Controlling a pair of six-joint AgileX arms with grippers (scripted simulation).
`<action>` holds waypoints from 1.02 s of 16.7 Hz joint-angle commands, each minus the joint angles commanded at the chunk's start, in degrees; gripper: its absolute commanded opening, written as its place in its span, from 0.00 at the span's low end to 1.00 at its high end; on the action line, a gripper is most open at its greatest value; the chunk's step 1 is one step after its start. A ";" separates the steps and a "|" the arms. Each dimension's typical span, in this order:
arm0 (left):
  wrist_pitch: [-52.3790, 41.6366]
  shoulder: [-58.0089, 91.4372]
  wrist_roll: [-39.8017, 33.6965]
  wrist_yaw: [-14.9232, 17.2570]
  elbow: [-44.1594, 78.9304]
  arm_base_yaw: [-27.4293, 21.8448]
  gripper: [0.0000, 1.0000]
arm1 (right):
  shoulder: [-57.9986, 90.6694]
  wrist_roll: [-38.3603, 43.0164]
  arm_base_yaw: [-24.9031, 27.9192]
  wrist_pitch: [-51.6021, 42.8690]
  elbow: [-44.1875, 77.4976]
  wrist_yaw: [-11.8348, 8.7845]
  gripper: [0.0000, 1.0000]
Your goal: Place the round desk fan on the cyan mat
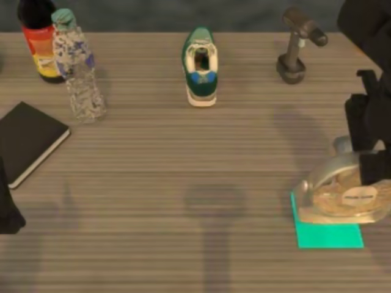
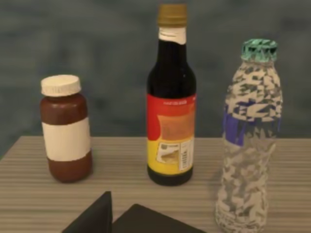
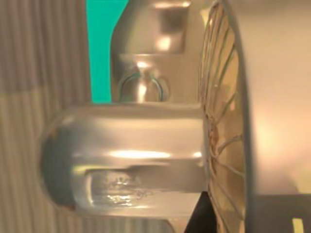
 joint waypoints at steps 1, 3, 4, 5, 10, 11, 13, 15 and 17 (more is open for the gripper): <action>0.00 0.00 0.00 0.00 0.00 0.00 1.00 | 0.00 0.00 0.00 0.00 0.00 0.00 0.00; 0.00 0.00 0.00 0.00 0.00 0.00 1.00 | 0.00 0.00 0.00 0.00 0.00 0.00 0.00; 0.00 0.00 0.00 0.00 0.00 0.00 1.00 | 0.26 0.00 0.30 0.03 0.15 -0.02 0.00; 0.00 0.00 0.00 0.00 0.00 0.00 1.00 | 0.27 -0.03 0.31 0.24 -0.04 -0.02 0.00; 0.00 0.00 0.00 0.00 0.00 0.00 1.00 | 0.78 -0.17 -0.17 6.37 -5.41 0.00 0.00; 0.00 0.00 0.00 0.00 0.00 0.00 1.00 | 0.93 -0.19 -0.22 7.36 -6.35 0.00 0.00; 0.00 0.00 0.00 0.00 0.00 0.00 1.00 | 1.01 -0.21 -0.23 7.81 -6.80 0.00 0.00; 0.00 0.00 0.00 0.00 0.00 0.00 1.00 | 1.01 -0.21 -0.23 7.81 -6.80 0.00 0.00; 0.00 0.00 0.00 0.00 0.00 0.00 1.00 | 1.01 -0.21 -0.23 7.81 -6.80 0.00 0.15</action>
